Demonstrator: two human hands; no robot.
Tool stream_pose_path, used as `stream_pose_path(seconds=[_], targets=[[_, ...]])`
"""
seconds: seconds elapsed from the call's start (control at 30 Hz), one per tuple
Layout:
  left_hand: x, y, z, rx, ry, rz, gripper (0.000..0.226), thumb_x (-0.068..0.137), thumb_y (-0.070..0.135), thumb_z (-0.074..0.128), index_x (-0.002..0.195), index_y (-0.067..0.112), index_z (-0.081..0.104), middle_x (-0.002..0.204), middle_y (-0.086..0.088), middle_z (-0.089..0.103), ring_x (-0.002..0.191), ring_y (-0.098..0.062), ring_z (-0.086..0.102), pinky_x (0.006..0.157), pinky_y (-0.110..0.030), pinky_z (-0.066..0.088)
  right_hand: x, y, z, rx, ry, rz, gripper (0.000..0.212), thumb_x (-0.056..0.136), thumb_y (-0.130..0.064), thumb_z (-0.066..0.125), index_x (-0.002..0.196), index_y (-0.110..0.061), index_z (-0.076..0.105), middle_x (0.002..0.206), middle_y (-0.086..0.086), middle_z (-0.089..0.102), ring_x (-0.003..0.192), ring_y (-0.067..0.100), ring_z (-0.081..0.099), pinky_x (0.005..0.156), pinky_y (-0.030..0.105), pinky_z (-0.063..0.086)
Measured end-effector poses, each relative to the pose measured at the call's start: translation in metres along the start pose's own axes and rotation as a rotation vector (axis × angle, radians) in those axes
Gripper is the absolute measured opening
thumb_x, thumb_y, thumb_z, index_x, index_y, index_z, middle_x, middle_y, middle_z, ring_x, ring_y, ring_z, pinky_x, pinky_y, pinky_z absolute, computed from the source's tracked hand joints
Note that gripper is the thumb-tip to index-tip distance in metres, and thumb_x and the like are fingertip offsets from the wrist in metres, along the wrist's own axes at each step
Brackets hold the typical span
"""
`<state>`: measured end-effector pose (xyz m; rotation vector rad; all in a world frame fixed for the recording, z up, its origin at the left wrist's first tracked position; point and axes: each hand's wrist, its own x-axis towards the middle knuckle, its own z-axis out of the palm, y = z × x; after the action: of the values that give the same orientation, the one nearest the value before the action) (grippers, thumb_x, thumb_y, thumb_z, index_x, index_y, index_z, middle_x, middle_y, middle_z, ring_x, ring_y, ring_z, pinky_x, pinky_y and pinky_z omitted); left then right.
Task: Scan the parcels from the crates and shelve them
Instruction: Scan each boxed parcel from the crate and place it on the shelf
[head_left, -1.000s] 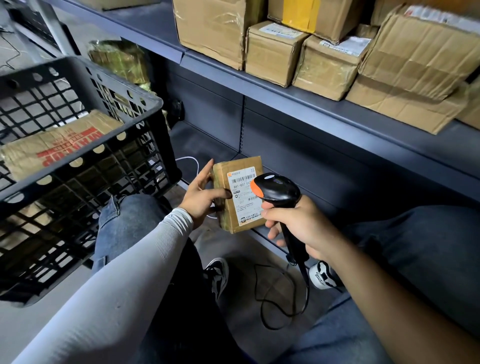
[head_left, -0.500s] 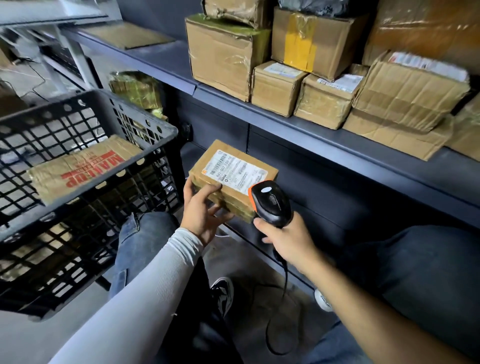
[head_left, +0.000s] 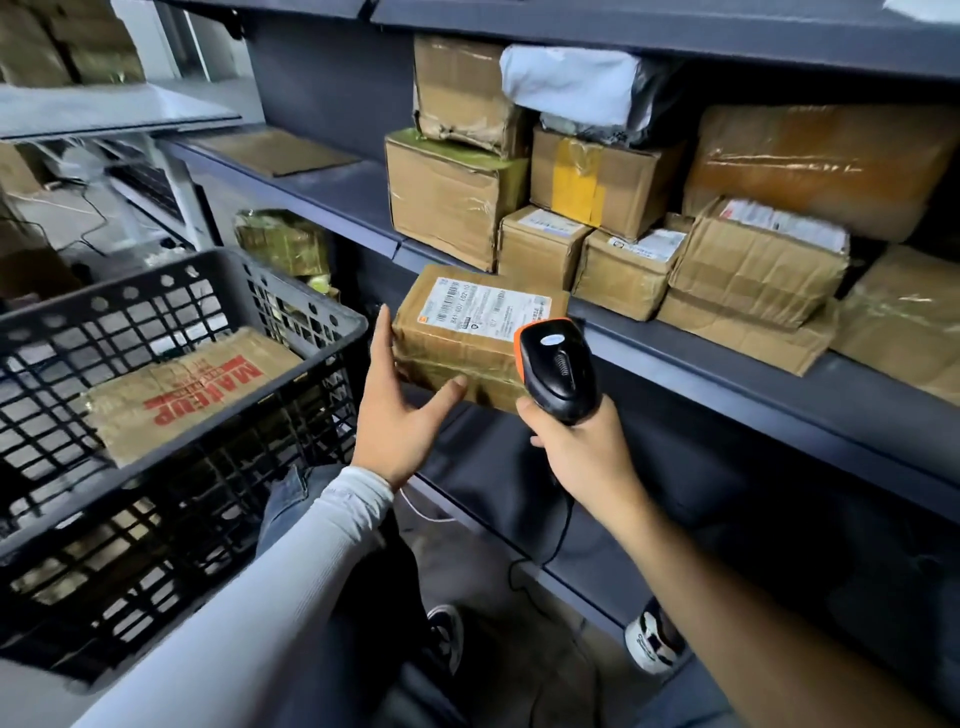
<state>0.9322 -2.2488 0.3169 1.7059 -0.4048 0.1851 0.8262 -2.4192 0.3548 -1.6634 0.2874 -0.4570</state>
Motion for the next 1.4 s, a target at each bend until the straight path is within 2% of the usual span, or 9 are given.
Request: stream_pose_path(seconds=[0.13, 0.27, 0.4, 0.57, 0.73, 0.93, 1.17, 1.27, 1.4], targets=[[0.004, 0.025, -0.001, 0.261, 0.087, 0.221, 0.127, 0.075, 0.039, 0.092, 0.166, 0.021, 0.006, 0.165, 0.006, 0.033, 0.150, -0.003, 0.034, 0.124, -0.033, 0.032, -0.003, -0.021, -0.006, -0.020, 0.046, -0.013, 0.021, 0.091, -0.008, 0.077, 0.080, -0.026, 0.073, 0.080, -0.010, 0.076, 0.083, 0.013, 0.073, 0.087, 0.058, 0.059], [0.012, 0.041, 0.007, 0.591, 0.124, 0.367, 0.133, 0.069, 0.057, 0.089, 0.165, 0.024, 0.004, 0.166, -0.003, 0.033, 0.152, -0.030, 0.035, 0.118, -0.066, 0.031, -0.003, -0.036, -0.019, 0.016, 0.160, -0.037, 0.022, 0.091, -0.004, 0.076, 0.076, -0.020, 0.071, 0.067, -0.008, 0.068, 0.075, 0.024, 0.063, 0.063, 0.044, 0.062], [0.016, 0.060, 0.026, 0.776, 0.095, 0.495, 0.130, 0.067, 0.067, 0.084, 0.165, 0.032, 0.006, 0.159, -0.003, 0.041, 0.154, -0.031, 0.031, 0.117, -0.074, 0.021, -0.004, -0.049, -0.042, 0.025, 0.310, 0.000, 0.015, 0.091, -0.008, 0.077, 0.084, -0.020, 0.070, 0.075, -0.007, 0.068, 0.085, 0.042, 0.072, 0.048, 0.013, 0.046], [0.020, 0.076, 0.053, 0.801, 0.080, 0.583, 0.130, 0.068, 0.070, 0.079, 0.166, 0.031, 0.003, 0.154, -0.006, 0.048, 0.154, -0.029, 0.032, 0.115, -0.078, 0.015, -0.019, -0.067, -0.071, -0.023, 0.407, -0.040, 0.011, 0.092, -0.012, 0.076, 0.099, -0.017, 0.071, 0.079, -0.015, 0.071, 0.080, 0.026, 0.072, 0.053, 0.019, 0.053], [0.025, 0.101, 0.080, 0.736, 0.052, 0.654, 0.131, 0.068, 0.067, 0.083, 0.166, 0.024, 0.007, 0.153, -0.010, 0.049, 0.152, -0.031, 0.034, 0.122, -0.068, 0.016, -0.028, -0.084, -0.092, -0.106, 0.478, -0.105, 0.009, 0.090, -0.014, 0.077, 0.092, -0.019, 0.069, 0.068, -0.012, 0.068, 0.063, 0.008, 0.066, 0.075, 0.056, 0.062], [0.031, 0.139, 0.121, 0.636, 0.078, 0.718, 0.129, 0.071, 0.063, 0.084, 0.165, 0.020, 0.006, 0.153, -0.012, 0.048, 0.150, -0.034, 0.037, 0.124, -0.061, 0.018, -0.023, -0.107, -0.123, -0.080, 0.537, -0.265, 0.014, 0.086, -0.019, 0.075, 0.078, -0.025, 0.065, 0.066, -0.017, 0.062, 0.071, 0.015, 0.061, 0.082, 0.062, 0.057], [0.054, 0.160, 0.170, 0.598, 0.014, 0.645, 0.131, 0.074, 0.067, 0.080, 0.165, 0.020, -0.003, 0.158, -0.015, 0.044, 0.150, -0.035, 0.037, 0.124, -0.061, 0.021, 0.009, -0.103, -0.153, -0.145, 0.603, -0.330, 0.015, 0.083, -0.026, 0.074, 0.098, -0.025, 0.070, 0.081, -0.020, 0.069, 0.085, 0.008, 0.067, 0.087, 0.053, 0.060], [0.061, 0.157, 0.183, 0.617, -0.001, 0.621, 0.132, 0.074, 0.068, 0.079, 0.162, 0.026, -0.011, 0.165, -0.012, 0.036, 0.152, -0.036, 0.034, 0.124, -0.062, 0.019, 0.021, -0.091, -0.161, -0.307, 0.611, -0.356, 0.048, 0.086, -0.024, 0.077, 0.132, -0.017, 0.065, 0.108, -0.016, 0.073, 0.105, 0.000, 0.067, 0.094, 0.030, 0.052], [0.065, 0.150, 0.190, 0.650, -0.006, 0.628, 0.121, 0.081, 0.074, 0.068, 0.163, 0.030, -0.010, 0.172, -0.011, 0.020, 0.153, -0.039, 0.032, 0.124, -0.059, 0.019, 0.031, -0.077, -0.171, -0.390, 0.611, -0.387, 0.084, 0.082, -0.040, 0.072, 0.156, -0.015, 0.042, 0.151, -0.002, 0.058, 0.138, 0.010, 0.053, 0.116, 0.035, 0.044]])
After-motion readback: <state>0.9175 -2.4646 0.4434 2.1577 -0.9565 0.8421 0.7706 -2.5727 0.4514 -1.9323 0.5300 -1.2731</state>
